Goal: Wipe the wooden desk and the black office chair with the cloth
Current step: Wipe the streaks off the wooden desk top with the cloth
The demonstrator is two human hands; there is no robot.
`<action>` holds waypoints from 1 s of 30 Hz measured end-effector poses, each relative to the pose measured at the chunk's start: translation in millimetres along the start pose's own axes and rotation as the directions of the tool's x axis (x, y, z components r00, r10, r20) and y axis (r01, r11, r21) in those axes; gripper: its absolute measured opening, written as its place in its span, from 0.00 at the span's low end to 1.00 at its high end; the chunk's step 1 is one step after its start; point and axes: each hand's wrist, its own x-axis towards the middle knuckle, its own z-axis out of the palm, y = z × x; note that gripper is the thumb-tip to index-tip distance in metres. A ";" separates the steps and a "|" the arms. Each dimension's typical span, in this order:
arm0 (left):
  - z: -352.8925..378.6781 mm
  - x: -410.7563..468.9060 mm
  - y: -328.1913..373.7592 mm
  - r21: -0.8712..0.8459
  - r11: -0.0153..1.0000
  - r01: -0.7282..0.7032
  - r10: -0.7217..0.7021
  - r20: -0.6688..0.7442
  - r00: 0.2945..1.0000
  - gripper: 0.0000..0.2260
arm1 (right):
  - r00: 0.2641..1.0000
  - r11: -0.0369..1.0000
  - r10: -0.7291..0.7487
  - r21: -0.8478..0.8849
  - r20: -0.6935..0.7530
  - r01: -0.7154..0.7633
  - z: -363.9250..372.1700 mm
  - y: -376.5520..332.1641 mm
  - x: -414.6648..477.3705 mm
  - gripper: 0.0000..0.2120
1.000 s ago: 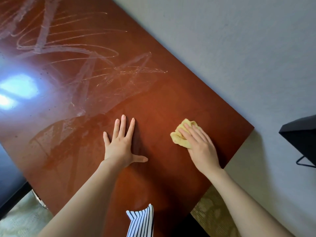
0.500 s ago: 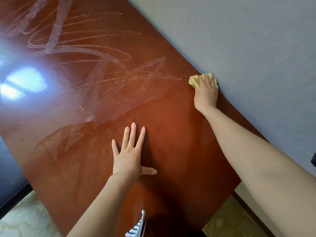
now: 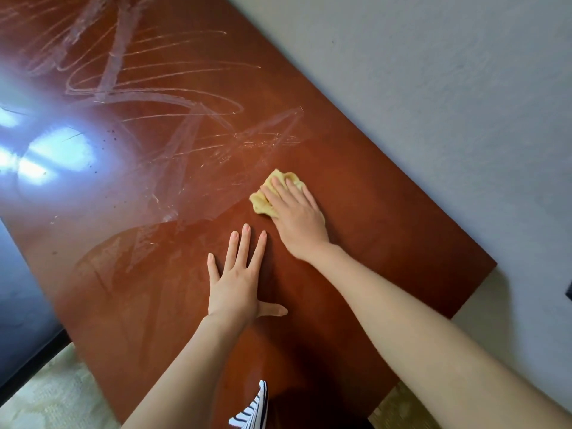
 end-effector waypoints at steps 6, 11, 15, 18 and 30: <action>-1.3 -1.8 0.6 -0.010 1.000 0.004 -0.004 -0.010 1.000 0.60 | 1.000 1.000 -0.025 0.007 -0.013 0.026 -3.1 15.2 -74.7 0.27; -0.9 -2.3 1.8 -0.009 1.000 0.004 -0.004 -0.011 1.000 0.61 | 0.984 0.989 0.145 0.037 -0.107 -0.142 -16.2 53.6 -127.6 0.33; -0.2 -2.2 1.3 -0.004 1.000 0.004 -0.004 -0.014 1.000 0.61 | 0.944 0.969 0.247 0.045 -0.221 -0.243 -27.8 85.6 -130.3 0.31; 0.3 -2.4 1.8 -0.002 1.000 0.001 -0.001 -0.019 1.000 0.61 | 0.910 0.949 0.313 0.060 -0.272 -0.309 -34.9 104.3 -114.8 0.28; 1.3 0.0 2.2 0.019 1.000 0.019 -0.019 0.012 1.000 0.62 | 0.842 0.872 0.486 0.066 -0.234 -0.485 -37.5 89.9 22.5 0.19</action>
